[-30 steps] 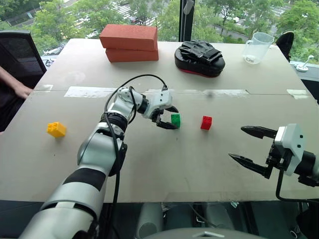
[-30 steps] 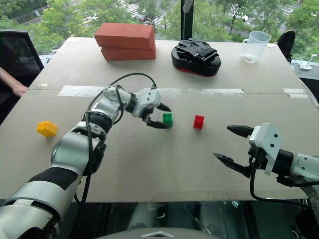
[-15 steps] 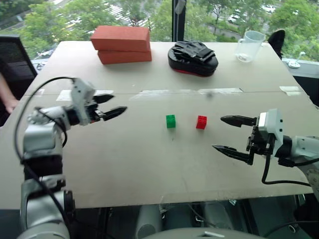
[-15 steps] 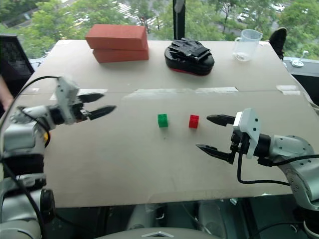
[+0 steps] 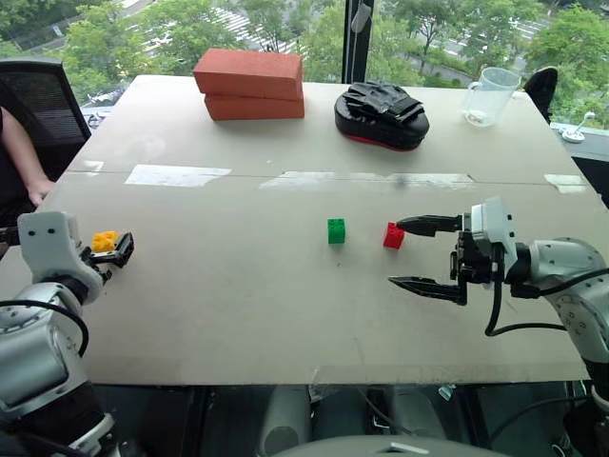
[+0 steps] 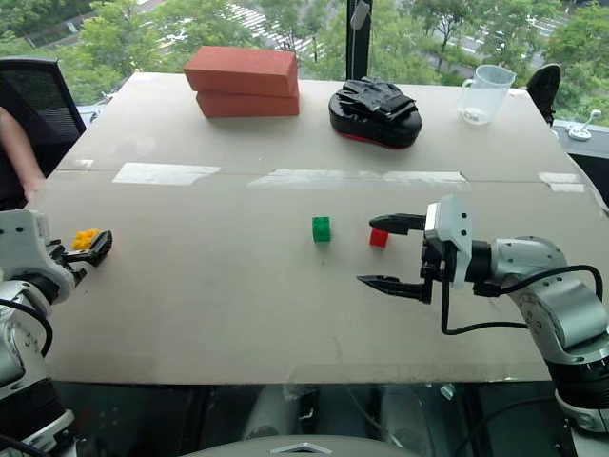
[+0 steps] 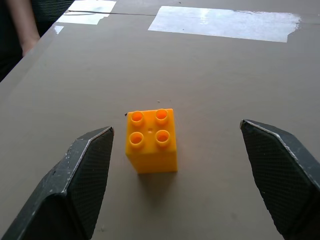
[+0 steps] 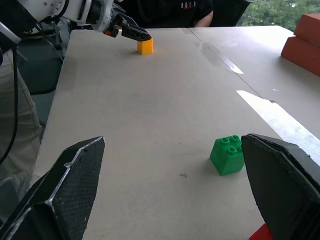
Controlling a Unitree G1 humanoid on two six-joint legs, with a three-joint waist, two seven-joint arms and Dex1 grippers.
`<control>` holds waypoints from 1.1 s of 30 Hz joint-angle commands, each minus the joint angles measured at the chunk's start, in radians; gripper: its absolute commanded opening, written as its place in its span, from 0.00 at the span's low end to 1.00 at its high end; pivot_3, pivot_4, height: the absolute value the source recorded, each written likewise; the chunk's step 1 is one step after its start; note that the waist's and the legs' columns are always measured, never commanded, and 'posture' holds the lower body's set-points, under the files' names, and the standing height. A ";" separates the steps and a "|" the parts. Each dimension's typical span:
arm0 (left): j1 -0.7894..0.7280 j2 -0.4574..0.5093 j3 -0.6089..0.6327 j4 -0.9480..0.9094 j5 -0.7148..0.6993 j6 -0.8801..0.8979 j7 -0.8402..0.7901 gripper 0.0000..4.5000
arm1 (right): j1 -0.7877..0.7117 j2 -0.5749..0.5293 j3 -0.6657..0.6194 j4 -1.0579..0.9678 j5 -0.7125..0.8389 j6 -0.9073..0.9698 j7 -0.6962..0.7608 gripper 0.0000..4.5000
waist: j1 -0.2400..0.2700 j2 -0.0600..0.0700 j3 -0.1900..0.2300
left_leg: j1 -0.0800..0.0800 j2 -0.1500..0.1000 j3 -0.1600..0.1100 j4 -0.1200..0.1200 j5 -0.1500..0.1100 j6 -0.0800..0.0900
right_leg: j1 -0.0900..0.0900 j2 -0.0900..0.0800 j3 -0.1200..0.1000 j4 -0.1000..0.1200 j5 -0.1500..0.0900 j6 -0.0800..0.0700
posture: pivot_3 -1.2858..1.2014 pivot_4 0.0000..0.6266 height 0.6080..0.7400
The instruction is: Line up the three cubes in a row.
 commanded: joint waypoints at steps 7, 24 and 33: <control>-0.045 0.114 -0.084 0.320 -0.035 -0.230 -0.049 0.54 | 0.020 -0.030 -0.050 -0.075 0.025 0.034 -0.041 1.00 | 0.002 0.000 0.000 | -0.001 0.000 0.001 -0.001 0.000 0.000 | -0.001 -0.003 -0.001 -0.001 0.000 0.000 | 0.52 0.24 1.00; -0.440 0.233 -0.663 0.657 -0.103 -0.699 -0.978 0.29 | 0.162 -0.077 -0.148 -0.158 0.037 0.047 -0.114 1.00 | 0.008 0.001 0.000 | -0.002 -0.003 0.003 -0.004 0.000 0.000 | -0.003 -0.012 -0.005 -0.003 0.000 0.000 | 0.52 0.24 1.00; -0.828 0.094 -0.879 1.250 0.097 -1.136 -1.180 0.29 | 0.274 -0.088 -0.204 -0.202 0.013 0.029 -0.136 1.00 | -0.003 0.000 0.001 | -0.003 -0.002 0.010 -0.002 0.001 0.007 | -0.004 -0.002 -0.004 -0.002 0.002 0.005 | 0.52 0.24 1.00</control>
